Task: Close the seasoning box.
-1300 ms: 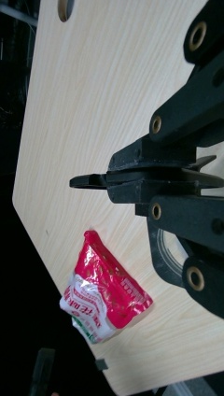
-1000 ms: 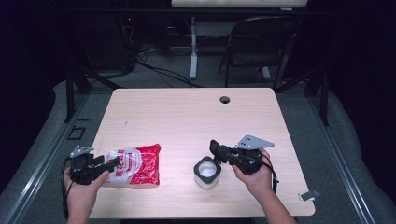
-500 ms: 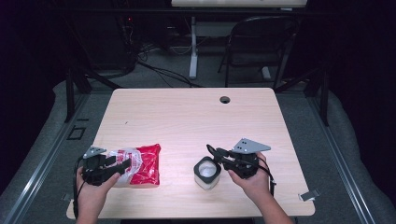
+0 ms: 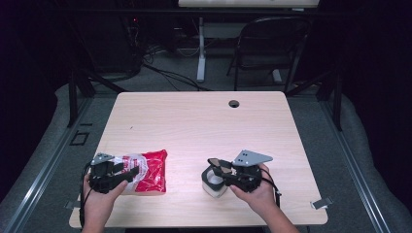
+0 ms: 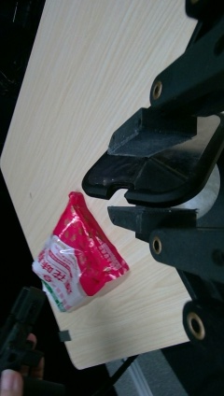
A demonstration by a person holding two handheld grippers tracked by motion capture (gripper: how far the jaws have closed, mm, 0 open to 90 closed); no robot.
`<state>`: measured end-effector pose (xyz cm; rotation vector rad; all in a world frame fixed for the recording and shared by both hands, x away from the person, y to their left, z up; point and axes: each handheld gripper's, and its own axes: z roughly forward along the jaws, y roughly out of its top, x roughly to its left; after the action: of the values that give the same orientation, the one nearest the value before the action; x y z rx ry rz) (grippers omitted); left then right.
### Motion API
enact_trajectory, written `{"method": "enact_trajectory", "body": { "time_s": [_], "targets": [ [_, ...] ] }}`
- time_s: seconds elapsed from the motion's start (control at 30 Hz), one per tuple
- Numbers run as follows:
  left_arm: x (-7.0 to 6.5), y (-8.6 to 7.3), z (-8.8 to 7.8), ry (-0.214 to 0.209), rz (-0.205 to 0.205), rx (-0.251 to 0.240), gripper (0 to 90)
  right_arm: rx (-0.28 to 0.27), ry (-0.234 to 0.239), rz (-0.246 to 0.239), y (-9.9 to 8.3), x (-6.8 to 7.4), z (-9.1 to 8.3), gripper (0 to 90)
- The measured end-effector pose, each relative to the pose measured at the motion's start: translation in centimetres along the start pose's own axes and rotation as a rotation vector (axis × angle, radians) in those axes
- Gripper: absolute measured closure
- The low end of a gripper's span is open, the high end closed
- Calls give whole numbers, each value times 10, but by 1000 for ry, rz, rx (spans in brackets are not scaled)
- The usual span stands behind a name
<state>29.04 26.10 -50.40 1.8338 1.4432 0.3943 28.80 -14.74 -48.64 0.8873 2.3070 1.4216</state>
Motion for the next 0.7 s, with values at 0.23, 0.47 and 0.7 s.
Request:
{"method": "enact_trajectory", "body": {
  "time_s": [0.23,0.47,0.7],
  "targets": [
    [-1,-2,1,-4,4,8,357,32,10,-28,-3,10,8,600],
    [-2,-4,2,-8,2,6,357,47,26,-23,-3,12,10,576],
    [-3,-4,4,-13,10,9,357,34,53,-4,-3,14,11,529]
  ]
}}
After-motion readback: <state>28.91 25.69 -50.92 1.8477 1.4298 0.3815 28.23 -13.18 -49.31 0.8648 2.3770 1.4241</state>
